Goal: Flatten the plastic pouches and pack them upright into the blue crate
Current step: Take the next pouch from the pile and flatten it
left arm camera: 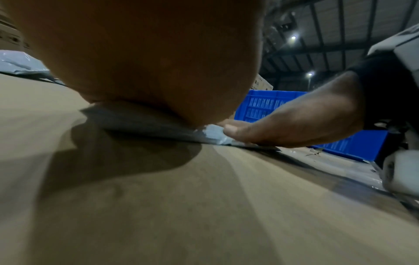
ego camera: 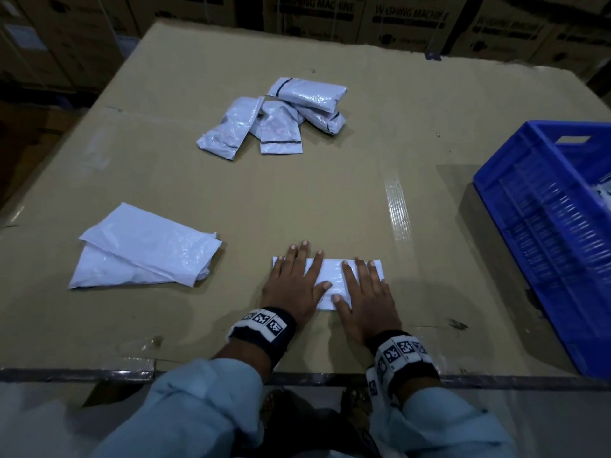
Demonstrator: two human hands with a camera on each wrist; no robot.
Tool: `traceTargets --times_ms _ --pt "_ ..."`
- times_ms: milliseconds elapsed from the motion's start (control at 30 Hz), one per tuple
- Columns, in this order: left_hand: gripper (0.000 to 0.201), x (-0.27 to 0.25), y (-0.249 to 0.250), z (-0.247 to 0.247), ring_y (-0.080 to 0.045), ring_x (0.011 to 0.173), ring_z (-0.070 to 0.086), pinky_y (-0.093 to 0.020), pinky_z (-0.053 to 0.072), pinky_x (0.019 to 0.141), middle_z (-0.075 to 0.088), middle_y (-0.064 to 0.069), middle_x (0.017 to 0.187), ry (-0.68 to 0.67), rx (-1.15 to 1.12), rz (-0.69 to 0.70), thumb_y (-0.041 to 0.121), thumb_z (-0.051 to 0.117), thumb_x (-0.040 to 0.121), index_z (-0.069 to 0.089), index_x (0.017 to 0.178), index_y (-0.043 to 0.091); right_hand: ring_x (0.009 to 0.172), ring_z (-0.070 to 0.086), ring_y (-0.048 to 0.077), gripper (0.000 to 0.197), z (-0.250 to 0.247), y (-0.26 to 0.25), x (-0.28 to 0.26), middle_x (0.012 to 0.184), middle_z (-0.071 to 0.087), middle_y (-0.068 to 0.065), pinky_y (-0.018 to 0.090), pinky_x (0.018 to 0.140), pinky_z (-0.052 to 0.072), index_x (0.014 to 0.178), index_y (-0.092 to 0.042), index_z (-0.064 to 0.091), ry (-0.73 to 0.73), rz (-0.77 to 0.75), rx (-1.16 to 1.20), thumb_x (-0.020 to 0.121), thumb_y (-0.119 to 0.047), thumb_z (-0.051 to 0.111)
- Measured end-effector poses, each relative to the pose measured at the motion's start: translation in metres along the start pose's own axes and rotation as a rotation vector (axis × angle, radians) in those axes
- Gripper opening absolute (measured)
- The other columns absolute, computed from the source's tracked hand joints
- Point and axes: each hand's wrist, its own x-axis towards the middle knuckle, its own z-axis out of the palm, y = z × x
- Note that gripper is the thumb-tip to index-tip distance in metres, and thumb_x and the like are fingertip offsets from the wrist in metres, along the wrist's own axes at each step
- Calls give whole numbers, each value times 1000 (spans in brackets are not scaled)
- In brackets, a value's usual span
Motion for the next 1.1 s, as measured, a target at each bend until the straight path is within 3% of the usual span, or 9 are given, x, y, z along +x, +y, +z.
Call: traceTargets --times_ms 133,233,367,500,567,667,733,967,1100 --pt "71 -1 3 6 -38 144 41 -59 36 112 38 -17 160 8 18 -53 57 17 99 40 156 21 157 6 29 80 -1 0 3 171 6 3 57 122 19 163 -31 10 -2 22 43 95 -68 -10" --pt "76 -4 7 6 -38 150 31 -63 22 118 29 -17 164 25 36 -108 61 13 96 27 161 24 156 10 35 70 -3 3 0 171 7 5 55 119 25 163 -35 10 5 77 3 99 -60 -3" --pt "91 -11 -2 6 -37 155 12 -58 -11 121 10 -17 169 50 79 -201 72 1 89 10 164 20 156 -8 27 61 -6 7 -7 169 -14 -5 51 125 7 158 -42 -16 -18 178 -21 103 -54 8" --pt "95 -23 -3 -6 -34 157 1 -57 -32 112 1 -17 170 58 168 -268 73 3 94 2 162 6 156 -6 35 66 -10 3 -13 171 -10 2 52 125 2 162 -31 -10 -32 248 -56 104 -54 14" --pt "86 -23 2 -10 -35 157 2 -61 -27 115 1 -17 170 45 205 -181 63 22 102 4 162 3 155 2 42 71 -15 -8 -12 169 4 18 54 125 8 163 -14 8 23 204 -80 99 -42 22" --pt "72 -24 4 -3 -32 151 32 -59 19 121 26 -13 166 40 196 109 32 59 97 32 159 10 155 9 42 84 -9 -23 -7 167 13 21 56 124 16 161 -8 15 -16 -3 -93 83 -24 40" --pt "65 -24 -2 4 -30 149 35 -55 31 118 28 -10 166 2 150 148 29 50 97 33 159 16 155 13 38 84 -4 -23 -7 168 15 14 56 123 20 163 -13 15 -28 -67 -41 81 -24 36" --pt "69 -24 -15 -1 -25 141 47 -61 35 111 40 -1 161 -90 108 1 58 26 97 43 155 24 156 -7 20 62 -9 -1 -4 170 -6 -8 47 125 3 160 -44 1 -21 -38 68 99 -53 7" --pt "80 -23 -18 0 -30 144 44 -60 12 114 38 -6 162 -31 57 -129 67 8 97 44 154 24 155 -15 23 54 -12 13 -6 169 -16 -9 47 126 0 158 -49 -6 -51 45 74 107 -48 12"
